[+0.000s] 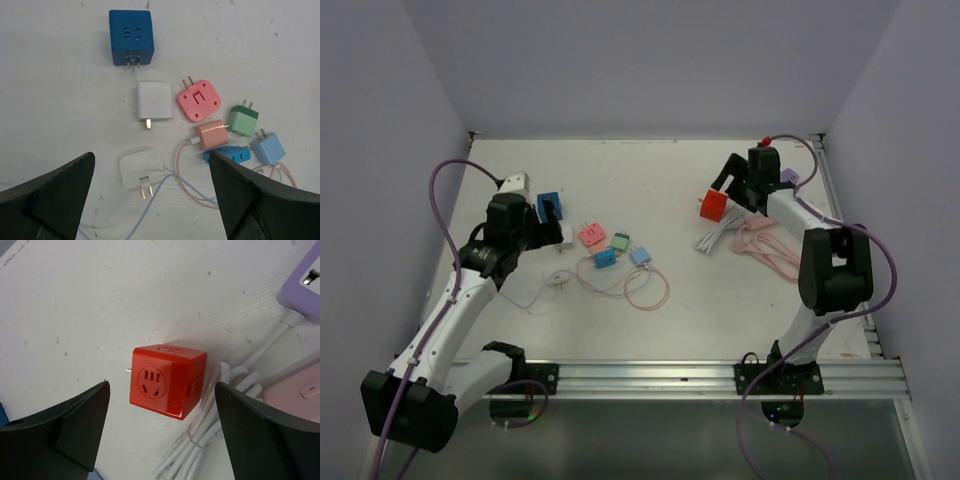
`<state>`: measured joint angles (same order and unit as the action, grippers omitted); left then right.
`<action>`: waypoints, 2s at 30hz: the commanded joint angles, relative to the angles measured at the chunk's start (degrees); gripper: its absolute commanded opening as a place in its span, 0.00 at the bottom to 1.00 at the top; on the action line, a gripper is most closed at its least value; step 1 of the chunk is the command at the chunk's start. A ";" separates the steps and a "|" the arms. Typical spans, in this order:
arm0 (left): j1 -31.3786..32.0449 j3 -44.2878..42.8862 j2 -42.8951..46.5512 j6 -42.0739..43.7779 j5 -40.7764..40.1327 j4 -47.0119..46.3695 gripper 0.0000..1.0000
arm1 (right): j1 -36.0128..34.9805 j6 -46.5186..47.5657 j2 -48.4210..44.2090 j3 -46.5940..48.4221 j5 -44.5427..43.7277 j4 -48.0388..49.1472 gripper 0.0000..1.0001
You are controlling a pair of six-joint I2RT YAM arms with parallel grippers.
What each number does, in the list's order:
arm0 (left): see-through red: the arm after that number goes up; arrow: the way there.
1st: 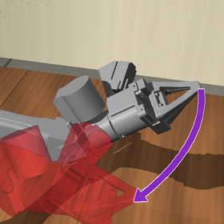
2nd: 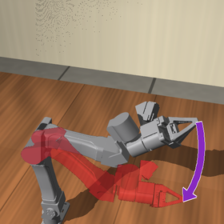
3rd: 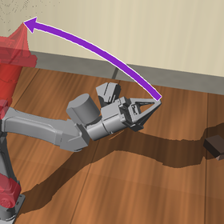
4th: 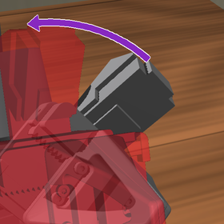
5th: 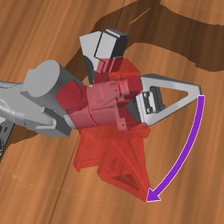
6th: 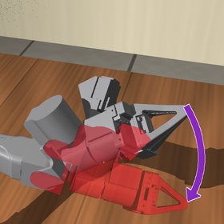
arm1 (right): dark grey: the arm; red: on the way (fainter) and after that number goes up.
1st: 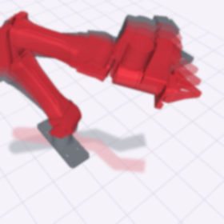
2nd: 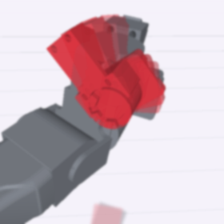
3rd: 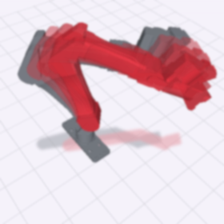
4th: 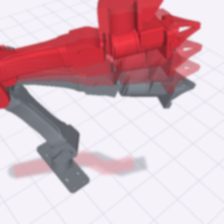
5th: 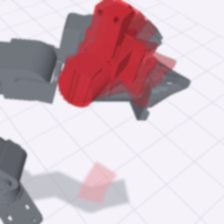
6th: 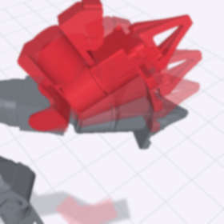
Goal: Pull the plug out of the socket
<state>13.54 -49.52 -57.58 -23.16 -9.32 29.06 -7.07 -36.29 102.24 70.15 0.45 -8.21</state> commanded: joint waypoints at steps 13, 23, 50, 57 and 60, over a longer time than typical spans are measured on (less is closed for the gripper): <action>-0.18 -8.13 13.28 0.13 -12.29 10.84 1.00 | 0.13 12.83 -32.69 -2.65 -4.58 -18.04 0.90; -0.18 -15.96 21.45 0.66 -21.70 12.86 1.00 | -0.48 18.18 -55.91 0.16 -14.23 -34.49 0.98; -0.18 -5.15 44.32 -1.98 -29.18 15.77 0.99 | -6.90 21.09 -82.11 -10.82 -20.14 -34.42 0.99; -0.18 -4.80 42.46 -4.35 -29.17 14.98 1.00 | -8.22 21.61 -82.29 -11.88 -20.05 -34.24 0.99; -0.18 -4.27 42.47 -4.88 -29.44 14.27 0.99 | -8.66 21.62 -82.37 -12.32 -19.52 -33.63 0.99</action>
<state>13.54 -54.41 -14.24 -26.15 -37.01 44.93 -15.14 -15.99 20.18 58.37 -18.98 -43.68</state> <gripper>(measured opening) 0.994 0.987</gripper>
